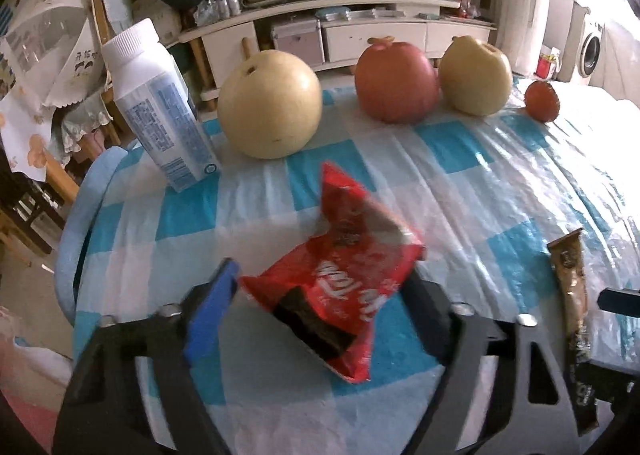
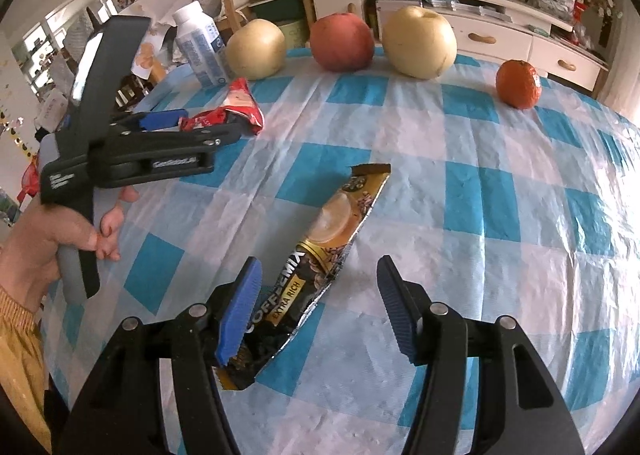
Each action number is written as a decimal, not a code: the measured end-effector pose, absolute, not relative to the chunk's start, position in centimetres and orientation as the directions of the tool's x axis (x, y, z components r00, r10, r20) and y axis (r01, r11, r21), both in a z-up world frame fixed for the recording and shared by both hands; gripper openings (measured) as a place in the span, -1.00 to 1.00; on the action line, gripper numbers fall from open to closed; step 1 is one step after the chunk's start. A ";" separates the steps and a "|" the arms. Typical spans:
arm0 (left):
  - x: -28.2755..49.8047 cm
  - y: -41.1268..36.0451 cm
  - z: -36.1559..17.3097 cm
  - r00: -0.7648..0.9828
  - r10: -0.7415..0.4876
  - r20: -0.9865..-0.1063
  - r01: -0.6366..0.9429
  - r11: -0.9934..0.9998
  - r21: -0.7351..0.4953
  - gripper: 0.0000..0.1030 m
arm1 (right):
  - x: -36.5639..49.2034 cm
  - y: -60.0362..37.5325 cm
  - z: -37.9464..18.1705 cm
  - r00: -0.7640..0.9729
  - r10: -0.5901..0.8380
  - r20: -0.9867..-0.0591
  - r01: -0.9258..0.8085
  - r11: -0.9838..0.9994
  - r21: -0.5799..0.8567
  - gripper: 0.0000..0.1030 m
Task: Collect trash
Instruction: 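Grasp the red wrapper with the left gripper while the right gripper approaches the coffee-mix stick, then grasp the coffee-mix stick with the right gripper while the left gripper holds the wrapper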
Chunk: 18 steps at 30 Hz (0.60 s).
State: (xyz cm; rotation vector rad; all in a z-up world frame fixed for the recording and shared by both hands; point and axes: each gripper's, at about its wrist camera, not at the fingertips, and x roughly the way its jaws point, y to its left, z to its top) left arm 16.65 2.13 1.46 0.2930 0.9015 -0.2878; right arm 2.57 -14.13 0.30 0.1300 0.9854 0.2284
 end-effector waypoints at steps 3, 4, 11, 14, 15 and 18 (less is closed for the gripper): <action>16.7 2.2 1.2 0.584 -0.132 -0.801 0.365 0.924 0.114 0.37 | 2.6 -14.1 0.3 0.535 0.242 -0.809 -0.131 0.970 0.204 0.17; 16.6 2.2 1.1 0.588 -0.131 -0.798 0.362 0.925 0.114 0.36 | 2.6 -14.0 0.3 0.534 0.239 -0.811 -0.131 0.971 0.200 0.09; 15.8 2.1 1.2 0.590 -0.141 -0.795 0.342 0.935 0.088 0.29 | 2.7 -13.4 -0.2 0.520 0.245 -0.818 -0.158 0.969 0.190 -0.32; 15.0 2.1 1.3 0.592 -0.139 -0.794 0.330 0.940 0.082 0.22 | 2.6 -13.5 -0.2 0.519 0.251 -0.817 -0.167 0.967 0.191 -0.35; 14.7 2.3 1.3 0.594 -0.140 -0.793 0.326 0.942 0.078 0.20 | 2.5 -13.5 -0.1 0.518 0.257 -0.816 -0.173 0.965 0.194 -0.39; 13.7 2.5 1.4 0.596 -0.141 -0.791 0.317 0.946 0.070 0.19 | 2.3 -13.2 0.0 0.526 0.259 -0.810 -0.199 0.964 0.179 -0.50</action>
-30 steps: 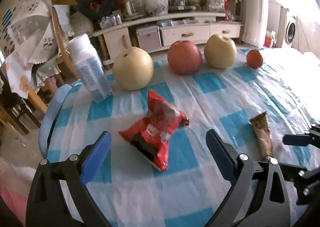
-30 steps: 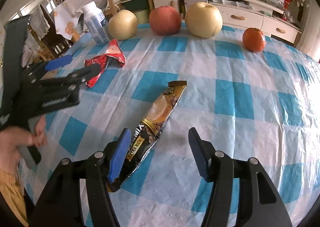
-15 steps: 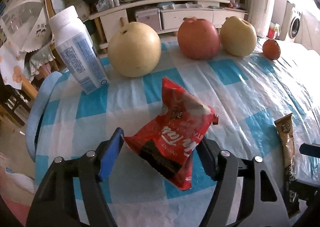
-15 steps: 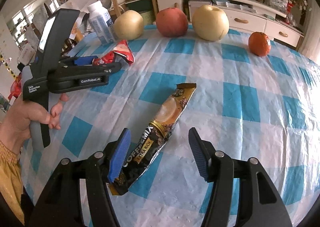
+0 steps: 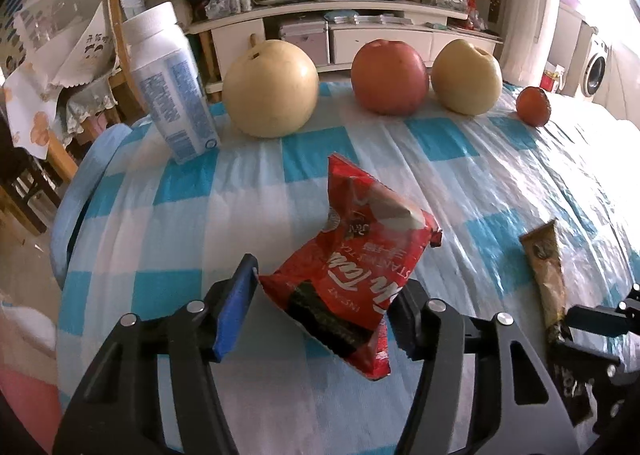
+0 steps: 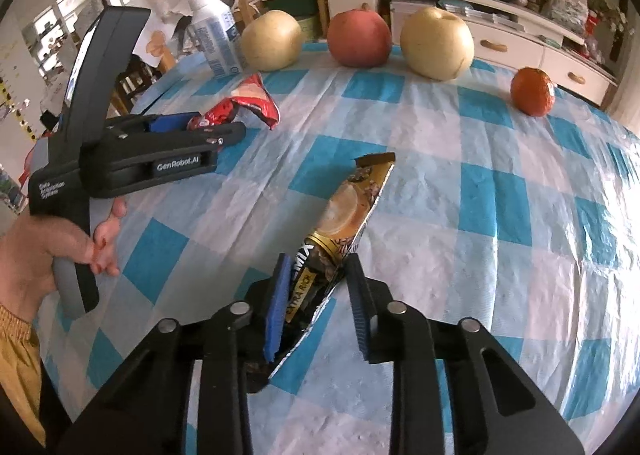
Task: Collect trash
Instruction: 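Grasp the coffee-mix stick with the right gripper while the left gripper holds the wrapper, then lift and carry the wrapper and coffee-mix stick in both grippers to the pink basin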
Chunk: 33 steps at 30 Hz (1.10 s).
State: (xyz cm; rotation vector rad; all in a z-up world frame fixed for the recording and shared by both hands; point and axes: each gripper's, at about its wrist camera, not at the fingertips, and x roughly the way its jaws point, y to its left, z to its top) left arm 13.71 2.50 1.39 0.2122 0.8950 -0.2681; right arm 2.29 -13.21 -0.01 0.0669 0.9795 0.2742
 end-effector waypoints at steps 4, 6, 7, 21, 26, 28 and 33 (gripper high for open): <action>12.0 3.1 1.4 0.596 -0.148 -0.789 0.304 0.951 0.052 0.18 | 2.1 -12.9 0.1 0.528 0.278 -0.803 -0.229 0.957 0.181 -0.67; 11.1 3.3 1.4 0.595 -0.146 -0.790 0.304 0.951 0.052 0.17 | 1.9 -12.9 0.2 0.532 0.281 -0.799 -0.233 0.956 0.181 -0.70; 10.6 3.5 1.4 0.595 -0.145 -0.791 0.302 0.952 0.052 0.17 | 1.9 -12.9 0.2 0.533 0.281 -0.798 -0.237 0.955 0.178 -0.71; 3.9 8.2 1.9 0.598 -0.138 -0.789 0.215 0.977 -0.007 0.16 | 1.1 -13.6 0.8 0.535 0.371 -0.759 -0.247 0.928 0.280 -0.82; 1.8 10.6 2.6 0.615 -0.135 -0.777 0.156 0.987 -0.048 0.16 | 0.4 -13.5 1.4 0.544 0.394 -0.740 -0.256 0.919 0.301 -0.83; 1.2 11.3 3.0 0.624 -0.123 -0.772 0.142 0.989 -0.043 0.16 | 0.2 -13.4 1.5 0.550 0.391 -0.738 -0.258 0.920 0.296 -0.84; -0.3 12.8 3.8 0.648 -0.101 -0.755 0.115 0.993 -0.034 0.16 | -0.4 -12.8 1.8 0.549 0.398 -0.735 -0.269 0.917 0.296 -0.84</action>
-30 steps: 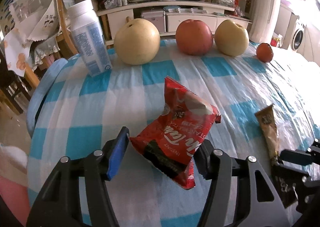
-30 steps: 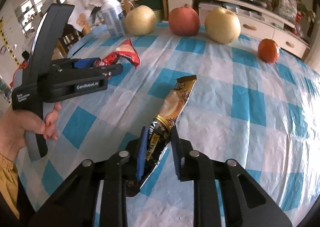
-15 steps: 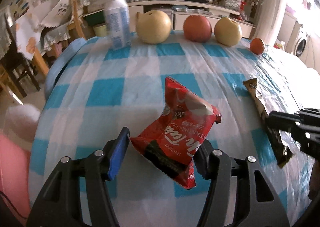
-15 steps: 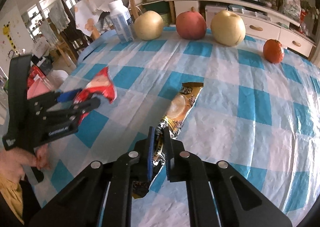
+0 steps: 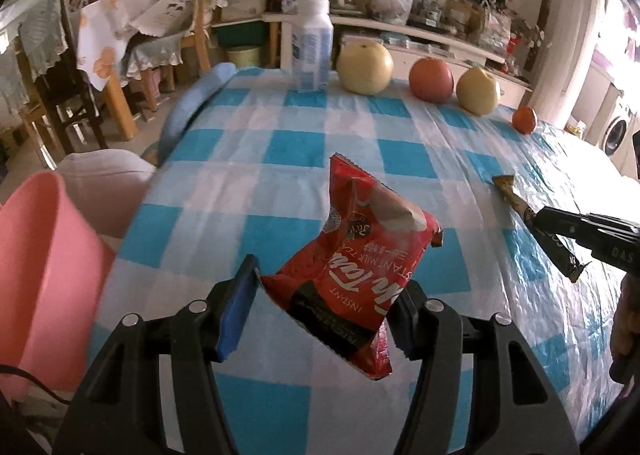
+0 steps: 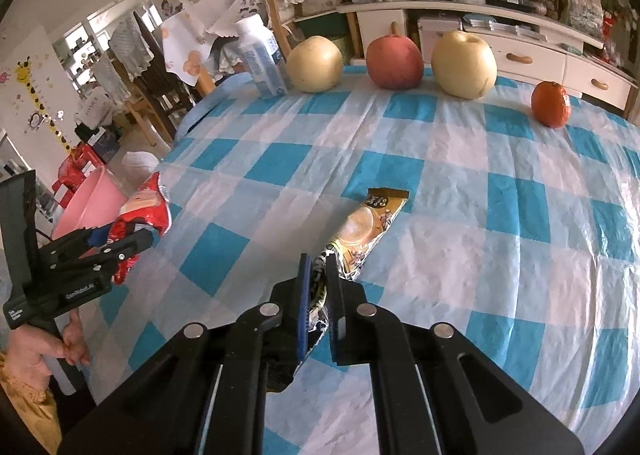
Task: Collect trash
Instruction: 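Lift and carry the wrapper and coffee-mix stick in both grippers to the pink basin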
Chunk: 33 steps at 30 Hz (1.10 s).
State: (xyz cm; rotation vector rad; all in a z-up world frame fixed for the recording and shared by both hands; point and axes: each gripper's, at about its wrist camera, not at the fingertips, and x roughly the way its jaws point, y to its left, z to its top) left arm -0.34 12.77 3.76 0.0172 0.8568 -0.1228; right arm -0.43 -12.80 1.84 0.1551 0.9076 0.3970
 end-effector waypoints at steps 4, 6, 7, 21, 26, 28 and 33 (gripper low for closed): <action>-0.9 13.6 4.0 0.654 -0.097 -0.751 0.112 0.993 -0.031 0.17 | -1.4 -12.0 1.7 0.519 0.393 -0.759 -0.304 0.915 0.265 -0.84; -1.1 13.8 4.1 0.655 -0.104 -0.749 0.116 0.993 -0.037 0.17 | -2.0 -12.1 1.4 0.514 0.364 -0.777 -0.301 0.924 0.234 -0.84; -1.2 14.0 4.1 0.655 -0.105 -0.748 0.116 0.993 -0.037 0.17 | -2.1 -12.4 1.3 0.516 0.351 -0.781 -0.287 0.930 0.229 -0.84; -1.4 14.2 4.9 0.661 -0.137 -0.738 0.146 0.988 -0.053 0.17 | 0.1 -11.0 0.1 0.568 0.230 -0.790 -0.204 0.969 0.136 -0.08; -1.3 14.6 5.0 0.660 -0.129 -0.740 0.134 0.990 -0.053 0.17 | 1.0 -9.6 -0.4 0.567 0.204 -0.798 -0.216 0.972 0.094 -0.04; -1.2 14.9 5.2 0.665 -0.124 -0.737 0.127 0.991 -0.052 0.17 | 1.1 -9.1 -0.5 0.572 0.194 -0.797 -0.221 0.972 0.078 -0.07; -1.2 15.5 5.5 0.674 -0.106 -0.731 0.106 0.993 -0.047 0.17 | 1.4 -7.9 -0.5 0.589 0.158 -0.793 -0.223 0.974 0.028 -0.49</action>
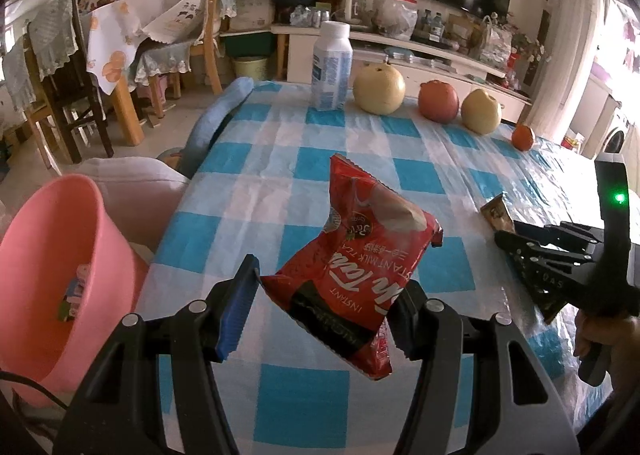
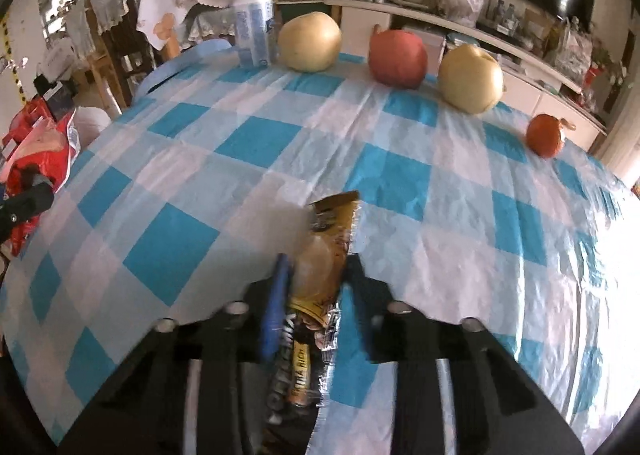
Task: Collect trash
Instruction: 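Lift and carry the wrapper and coffee-mix stick in both grippers to the pink basin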
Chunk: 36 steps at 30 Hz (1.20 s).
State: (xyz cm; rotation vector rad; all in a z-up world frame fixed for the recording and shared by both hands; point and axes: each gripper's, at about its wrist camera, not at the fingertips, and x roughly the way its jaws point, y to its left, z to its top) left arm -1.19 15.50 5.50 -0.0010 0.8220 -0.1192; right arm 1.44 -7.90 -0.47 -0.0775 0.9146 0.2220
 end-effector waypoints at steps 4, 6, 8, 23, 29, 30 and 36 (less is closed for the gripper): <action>-1.4 16.4 6.0 0.690 -0.080 -0.720 0.080 0.996 -0.033 0.17 | 1.4 -7.5 -0.5 0.597 0.144 -0.789 -0.219 0.976 0.013 -0.58; -1.5 17.0 6.3 0.698 -0.068 -0.713 0.064 0.997 -0.032 0.17 | 1.3 -7.3 -0.3 0.604 0.146 -0.784 -0.218 0.976 0.014 -0.63; -1.6 17.7 6.6 0.706 -0.058 -0.706 0.047 0.998 -0.036 0.17 | 1.1 -7.1 0.0 0.614 0.150 -0.775 -0.217 0.976 0.018 -0.64; -2.6 22.6 8.9 0.756 0.069 -0.650 -0.089 0.996 0.003 0.17 | -1.5 -2.6 4.3 0.646 0.310 -0.698 -0.280 0.946 0.161 -0.65; -3.0 25.5 9.5 0.762 0.113 -0.637 -0.157 0.987 -0.013 0.17 | -2.8 0.3 6.0 0.623 0.413 -0.665 -0.326 0.909 0.259 -0.65; -3.1 26.0 9.6 0.763 0.122 -0.635 -0.170 0.985 -0.015 0.17 | -2.9 0.8 6.1 0.615 0.430 -0.661 -0.335 0.901 0.275 -0.65; -3.3 28.7 9.9 0.757 0.197 -0.623 -0.250 0.968 0.002 0.17 | -3.6 4.7 7.3 0.586 0.487 -0.648 -0.386 0.871 0.305 -0.65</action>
